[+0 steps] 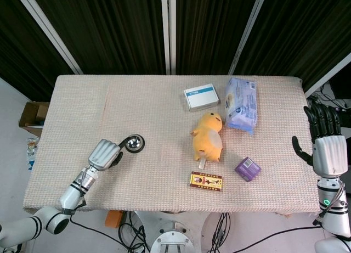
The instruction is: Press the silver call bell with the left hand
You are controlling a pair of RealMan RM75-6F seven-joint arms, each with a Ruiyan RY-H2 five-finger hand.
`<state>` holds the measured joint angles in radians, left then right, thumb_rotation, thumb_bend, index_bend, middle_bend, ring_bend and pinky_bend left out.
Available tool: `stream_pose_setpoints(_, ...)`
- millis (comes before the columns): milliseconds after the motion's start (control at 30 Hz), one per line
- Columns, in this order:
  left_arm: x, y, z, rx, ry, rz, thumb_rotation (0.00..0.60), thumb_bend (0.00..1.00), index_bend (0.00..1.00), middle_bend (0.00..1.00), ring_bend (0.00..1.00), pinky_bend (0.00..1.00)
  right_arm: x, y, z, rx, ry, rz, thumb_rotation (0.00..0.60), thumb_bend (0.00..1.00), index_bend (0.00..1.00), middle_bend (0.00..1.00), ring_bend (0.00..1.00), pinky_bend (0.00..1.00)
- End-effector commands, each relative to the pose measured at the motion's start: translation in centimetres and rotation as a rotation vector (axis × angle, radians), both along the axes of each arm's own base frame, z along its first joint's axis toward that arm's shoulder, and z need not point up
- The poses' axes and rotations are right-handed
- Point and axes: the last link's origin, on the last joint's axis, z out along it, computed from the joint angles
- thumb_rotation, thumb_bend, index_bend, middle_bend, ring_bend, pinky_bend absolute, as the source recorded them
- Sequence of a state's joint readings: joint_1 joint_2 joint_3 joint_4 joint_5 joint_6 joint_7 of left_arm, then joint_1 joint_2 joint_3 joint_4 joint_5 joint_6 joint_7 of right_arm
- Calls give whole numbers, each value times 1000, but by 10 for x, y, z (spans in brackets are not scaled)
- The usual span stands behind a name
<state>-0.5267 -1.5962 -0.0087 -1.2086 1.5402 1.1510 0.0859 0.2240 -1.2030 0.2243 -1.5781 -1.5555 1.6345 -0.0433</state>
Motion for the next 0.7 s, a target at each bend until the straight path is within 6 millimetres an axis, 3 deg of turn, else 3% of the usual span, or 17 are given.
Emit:
stream_pose_setpoints(33, -4, -2, -2, -28, 20, 16, 600, 583, 158, 826, 833, 803, 0, 0, -1, 1, 2, 0, 600, 294, 0, 0, 0, 0)
stream_pose_setpoints(233, -8, -6, -10, -69, 43, 28, 600, 584, 158, 826, 833, 803, 0, -1, -1, -2, 7, -3, 600, 294, 0, 0, 0, 0)
stream_pose_setpoints(367, -4, -4, -5, -32, 13, 19, 600, 584, 158, 826, 833, 803, 0, 1, 1, -9, 5, -1, 600, 294, 0, 0, 0, 0)
stream_pose_setpoints(500, 4, -1, 28, 119, -72, -25, 600, 575, 149, 825, 833, 803, 1, 3, 4, -17, 1, 6, 600, 294, 0, 0, 0, 0)
stream_pose_setpoints(567, 3, -2, 50, 201, -104, -47, 600, 516, 145, 823, 831, 801, 0, 5, 5, -17, 4, 5, 600, 294, 0, 0, 0, 0)
stream_pose_setpoints(633, -4, -9, 78, 293, -119, -53, 600, 380, 144, 791, 807, 774, -3, 8, 6, -13, 13, -4, 600, 295, 0, 0, 0, 0)
stream_pose_setpoints(700, -19, -22, 103, 367, -100, -23, 600, 218, 143, 650, 673, 690, -10, 14, 6, -5, 31, -23, 600, 294, 0, 0, 0, 0)
